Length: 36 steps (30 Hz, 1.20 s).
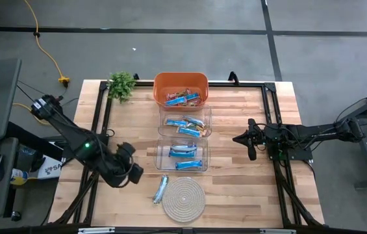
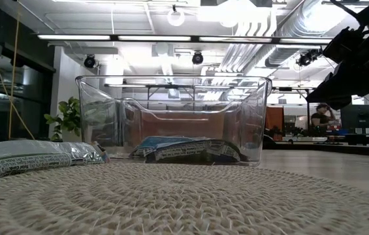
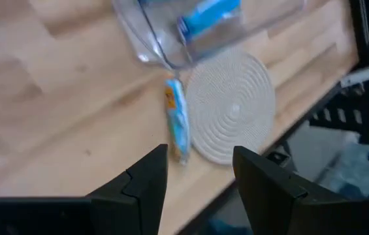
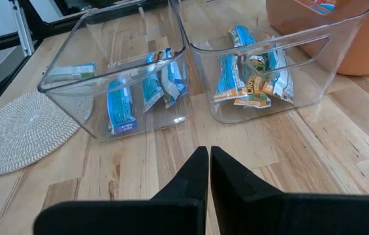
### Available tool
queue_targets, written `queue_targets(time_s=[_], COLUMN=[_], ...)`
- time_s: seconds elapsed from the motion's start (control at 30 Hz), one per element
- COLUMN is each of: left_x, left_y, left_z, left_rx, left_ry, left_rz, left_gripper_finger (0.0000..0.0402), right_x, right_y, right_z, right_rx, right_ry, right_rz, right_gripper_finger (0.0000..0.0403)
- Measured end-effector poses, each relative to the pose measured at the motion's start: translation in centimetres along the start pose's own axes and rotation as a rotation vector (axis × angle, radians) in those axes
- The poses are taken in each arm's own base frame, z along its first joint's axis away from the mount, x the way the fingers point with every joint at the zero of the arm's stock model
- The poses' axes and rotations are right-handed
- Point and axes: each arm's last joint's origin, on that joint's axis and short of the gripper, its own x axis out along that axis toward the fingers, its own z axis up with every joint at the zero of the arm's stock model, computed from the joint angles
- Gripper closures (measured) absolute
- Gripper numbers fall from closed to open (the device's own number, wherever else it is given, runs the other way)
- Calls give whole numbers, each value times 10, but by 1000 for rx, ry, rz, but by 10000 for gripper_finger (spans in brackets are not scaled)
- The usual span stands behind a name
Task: Pick and place Granola Bars by type
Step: Put the yellow granola bar into the top transparent bin
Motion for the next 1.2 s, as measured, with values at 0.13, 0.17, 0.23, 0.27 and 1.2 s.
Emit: queue_targets(time_s=[0.13,0.17,0.23,0.27,1.2], left_x=[23,29,40,47,152], left_y=[-2,-3,-3,-2,5], left_z=[-10,-12,-16,-19,-57], left_rx=[-25,-28,-26,-21,202], left_ry=[52,55,59,63,110], left_rz=[-54,-63,-57,-43,176], left_gripper_finger=[232,232,232,232,158], right_x=[0,0,0,0,0], right_y=[0,0,0,0,0], right_z=[0,0,0,0,0], right_rx=[0,0,0,0,0], right_ry=[0,0,0,0,1], right_rz=[0,0,0,0,0], right_gripper_finger=[402,402,402,402,402])
